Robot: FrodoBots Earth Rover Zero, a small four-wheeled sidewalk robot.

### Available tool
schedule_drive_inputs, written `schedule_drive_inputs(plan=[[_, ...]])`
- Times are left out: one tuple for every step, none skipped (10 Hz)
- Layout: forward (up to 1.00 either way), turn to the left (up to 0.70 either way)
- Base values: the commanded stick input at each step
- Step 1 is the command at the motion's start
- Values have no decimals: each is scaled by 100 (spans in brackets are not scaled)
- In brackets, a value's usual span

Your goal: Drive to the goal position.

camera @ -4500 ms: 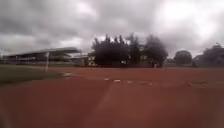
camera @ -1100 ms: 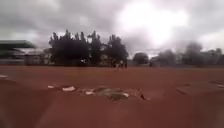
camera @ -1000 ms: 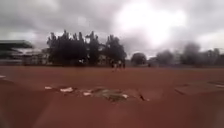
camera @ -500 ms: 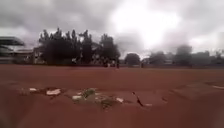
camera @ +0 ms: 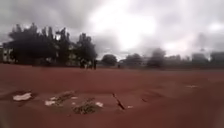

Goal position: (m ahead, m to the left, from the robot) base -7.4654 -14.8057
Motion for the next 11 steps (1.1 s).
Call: schedule_drive_inputs(plan=[[0, 0], [0, 0], [0, -70], [0, -70], [0, -70], [0, -70], [0, -70], [0, -70], [0, -70], [0, -70], [0, -70]])
